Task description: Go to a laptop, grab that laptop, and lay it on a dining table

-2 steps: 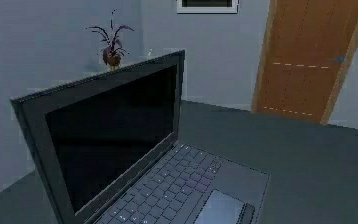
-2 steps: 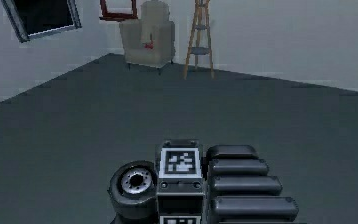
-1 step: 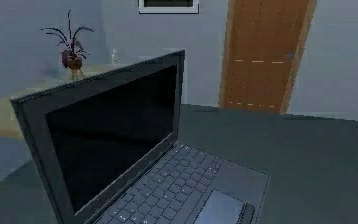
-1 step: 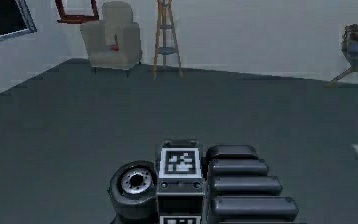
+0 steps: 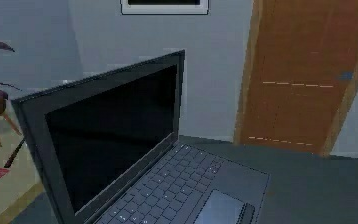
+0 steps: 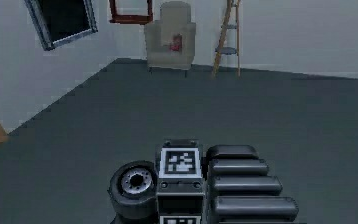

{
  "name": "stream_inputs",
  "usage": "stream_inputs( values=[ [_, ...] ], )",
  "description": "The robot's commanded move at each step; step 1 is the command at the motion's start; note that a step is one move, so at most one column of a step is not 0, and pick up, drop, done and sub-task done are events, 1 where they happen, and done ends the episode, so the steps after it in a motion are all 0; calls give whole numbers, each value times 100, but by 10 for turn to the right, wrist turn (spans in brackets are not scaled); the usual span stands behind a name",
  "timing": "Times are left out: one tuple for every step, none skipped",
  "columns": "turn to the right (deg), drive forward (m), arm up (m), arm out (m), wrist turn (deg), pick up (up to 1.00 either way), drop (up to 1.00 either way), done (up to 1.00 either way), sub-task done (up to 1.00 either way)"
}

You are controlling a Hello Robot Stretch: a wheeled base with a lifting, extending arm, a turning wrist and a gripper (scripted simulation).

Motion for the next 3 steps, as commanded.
stream_inputs(
  values=[
    [0, 75, 0, 0, 0, 0, 0, 0, 0],
    [450, 0, 0, 0, 0, 0, 0, 0, 0],
    [450, 0, 0, 0, 0, 0, 0, 0, 0]
  ],
)
